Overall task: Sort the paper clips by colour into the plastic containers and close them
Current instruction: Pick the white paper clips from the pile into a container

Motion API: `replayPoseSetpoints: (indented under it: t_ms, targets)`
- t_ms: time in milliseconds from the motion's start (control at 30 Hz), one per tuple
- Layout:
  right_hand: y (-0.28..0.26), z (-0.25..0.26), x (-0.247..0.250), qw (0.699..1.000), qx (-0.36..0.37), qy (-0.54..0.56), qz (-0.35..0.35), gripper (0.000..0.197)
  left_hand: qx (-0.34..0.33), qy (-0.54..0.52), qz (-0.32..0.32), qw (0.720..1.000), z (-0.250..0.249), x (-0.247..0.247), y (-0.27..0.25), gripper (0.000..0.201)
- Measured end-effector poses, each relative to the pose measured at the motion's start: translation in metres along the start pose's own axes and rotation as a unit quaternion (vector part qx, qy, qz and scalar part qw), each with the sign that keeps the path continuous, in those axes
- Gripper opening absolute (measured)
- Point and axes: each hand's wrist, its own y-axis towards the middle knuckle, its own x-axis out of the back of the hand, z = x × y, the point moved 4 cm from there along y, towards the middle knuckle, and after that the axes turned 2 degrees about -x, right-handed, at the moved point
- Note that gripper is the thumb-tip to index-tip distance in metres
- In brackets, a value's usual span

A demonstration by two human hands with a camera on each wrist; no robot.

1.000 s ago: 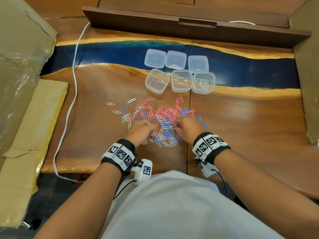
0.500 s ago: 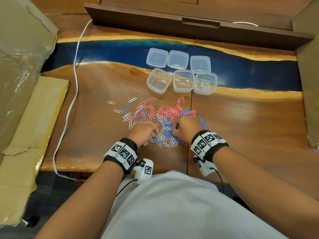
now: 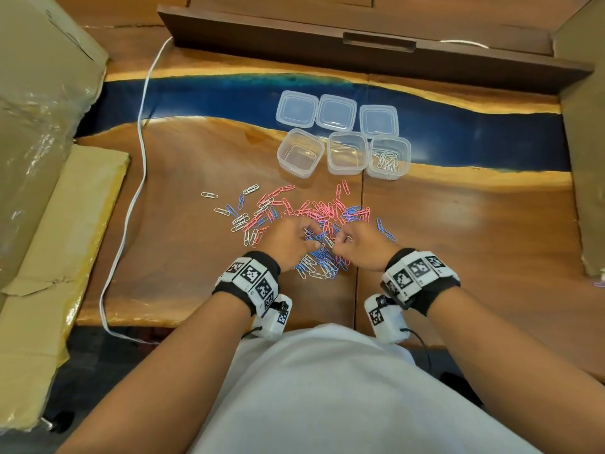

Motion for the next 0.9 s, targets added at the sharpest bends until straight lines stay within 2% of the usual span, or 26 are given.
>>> replayPoseSetpoints:
  t_ms: [100,200,267,367,433,533,567,633,733,800,900]
  targets:
    - [-0.002,-0.002,0.003,0.999,-0.006,0.042,0.023,0.019,-0.020,0.002,0.030,0.999,-0.010,-0.002,-0.003,0.022]
    - [-0.003,-0.004,0.002,0.994,-0.033,0.101,0.039,0.015,-0.034,-0.014,0.044,0.998,-0.009,-0.004,-0.002,0.003]
    - [-0.005,-0.003,0.001,0.987,-0.056,0.141,0.057,0.012,-0.024,-0.033,0.036,0.999,-0.005,-0.004,-0.001,0.011]
    - [-0.007,-0.006,-0.002,0.969,-0.102,0.200,0.099,0.022,-0.021,-0.033,0.015,0.999,-0.003,-0.002,0.000,0.011]
    - [-0.008,-0.010,-0.004,0.956,-0.131,0.233,0.120,0.029,-0.028,-0.007,-0.025,0.999,-0.001,0.002,0.004,0.008]
    - [-0.011,-0.012,-0.003,0.938,-0.141,0.298,0.105,0.026,-0.013,0.082,-0.101,0.991,0.002,0.014,0.007,0.005]
    - [-0.013,-0.012,-0.003,0.931,-0.136,0.325,0.100,0.023,-0.018,0.102,-0.104,0.989,0.001,0.015,0.006,0.007]
    - [-0.017,-0.011,-0.003,0.916,-0.123,0.371,0.093,0.023,-0.044,0.147,-0.074,0.985,-0.001,0.010,0.005,0.005]
    - [-0.021,-0.013,-0.005,0.903,-0.107,0.411,0.060,0.030,-0.094,0.253,-0.019,0.963,-0.002,-0.001,0.005,0.018]
    - [-0.022,-0.016,-0.008,0.903,-0.102,0.416,0.028,0.036,-0.116,0.298,0.003,0.948,0.000,-0.005,0.008,0.024]
    - [-0.021,-0.021,-0.012,0.907,-0.100,0.409,-0.007,0.040,-0.143,0.347,0.030,0.927,-0.002,-0.008,0.011,0.023]
